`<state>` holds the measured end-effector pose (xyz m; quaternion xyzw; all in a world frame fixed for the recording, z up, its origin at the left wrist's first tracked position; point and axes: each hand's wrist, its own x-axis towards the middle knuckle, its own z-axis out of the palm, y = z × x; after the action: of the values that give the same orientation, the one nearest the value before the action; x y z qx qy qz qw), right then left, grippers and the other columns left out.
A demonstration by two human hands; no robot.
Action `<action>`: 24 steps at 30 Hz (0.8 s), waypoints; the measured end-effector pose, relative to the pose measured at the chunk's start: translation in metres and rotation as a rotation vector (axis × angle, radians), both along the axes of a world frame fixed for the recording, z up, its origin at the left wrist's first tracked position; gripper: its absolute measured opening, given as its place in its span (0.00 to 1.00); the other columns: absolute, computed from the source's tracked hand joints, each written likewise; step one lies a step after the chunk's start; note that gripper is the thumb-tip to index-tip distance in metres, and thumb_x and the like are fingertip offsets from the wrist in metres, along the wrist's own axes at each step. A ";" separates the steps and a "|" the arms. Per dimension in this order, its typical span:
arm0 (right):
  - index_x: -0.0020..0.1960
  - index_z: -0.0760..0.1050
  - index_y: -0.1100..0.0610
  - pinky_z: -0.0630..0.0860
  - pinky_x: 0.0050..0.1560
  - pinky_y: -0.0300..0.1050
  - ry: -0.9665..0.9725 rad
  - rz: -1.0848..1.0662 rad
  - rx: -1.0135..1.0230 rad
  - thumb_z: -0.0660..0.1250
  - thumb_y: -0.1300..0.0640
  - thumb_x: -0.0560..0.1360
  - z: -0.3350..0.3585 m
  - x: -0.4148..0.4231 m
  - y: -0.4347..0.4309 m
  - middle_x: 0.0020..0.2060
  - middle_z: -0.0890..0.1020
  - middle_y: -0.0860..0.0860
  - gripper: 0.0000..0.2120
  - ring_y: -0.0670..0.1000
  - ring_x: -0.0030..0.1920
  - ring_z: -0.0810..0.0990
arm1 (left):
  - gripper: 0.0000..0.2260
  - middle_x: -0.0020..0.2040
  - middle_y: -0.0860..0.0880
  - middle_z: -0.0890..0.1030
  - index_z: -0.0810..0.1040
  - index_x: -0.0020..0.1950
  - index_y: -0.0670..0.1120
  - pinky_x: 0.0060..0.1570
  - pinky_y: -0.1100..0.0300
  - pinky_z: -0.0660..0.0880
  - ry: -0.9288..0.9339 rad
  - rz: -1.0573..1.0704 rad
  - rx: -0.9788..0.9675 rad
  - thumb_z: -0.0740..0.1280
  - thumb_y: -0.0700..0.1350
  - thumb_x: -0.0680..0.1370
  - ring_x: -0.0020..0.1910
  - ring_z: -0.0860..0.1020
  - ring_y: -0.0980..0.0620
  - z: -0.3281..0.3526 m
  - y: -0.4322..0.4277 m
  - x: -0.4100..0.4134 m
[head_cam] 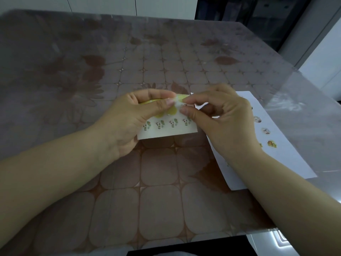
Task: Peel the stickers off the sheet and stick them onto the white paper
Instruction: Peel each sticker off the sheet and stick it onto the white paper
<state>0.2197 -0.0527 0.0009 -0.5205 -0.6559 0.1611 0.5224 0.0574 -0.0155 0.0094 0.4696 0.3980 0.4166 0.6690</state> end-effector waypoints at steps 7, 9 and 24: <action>0.45 0.82 0.50 0.67 0.42 0.26 -0.208 -0.075 0.154 0.74 0.56 0.69 -0.005 0.001 0.001 0.41 0.67 0.41 0.05 0.39 0.39 0.69 | 0.12 0.37 0.47 0.85 0.82 0.44 0.45 0.37 0.61 0.81 0.011 0.038 0.007 0.72 0.42 0.62 0.36 0.83 0.52 0.000 -0.001 0.001; 0.44 0.82 0.50 0.66 0.43 0.25 -0.221 -0.059 0.157 0.73 0.56 0.69 -0.004 0.000 0.000 0.41 0.67 0.40 0.04 0.38 0.40 0.69 | 0.11 0.36 0.48 0.85 0.82 0.43 0.45 0.36 0.62 0.81 0.022 0.055 0.029 0.72 0.42 0.62 0.35 0.83 0.52 -0.001 0.000 0.001; 0.39 0.81 0.50 0.75 0.35 0.32 0.255 0.059 -0.336 0.73 0.55 0.68 0.009 0.010 -0.003 0.38 0.83 0.46 0.02 0.46 0.39 0.81 | 0.18 0.50 0.48 0.85 0.82 0.49 0.50 0.44 0.60 0.80 0.153 -0.016 0.202 0.77 0.48 0.60 0.45 0.84 0.51 0.000 -0.006 0.000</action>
<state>0.2297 -0.0554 0.0103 -0.5562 -0.5636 0.3478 0.5021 0.0579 -0.0219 0.0090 0.5683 0.3999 0.4120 0.5893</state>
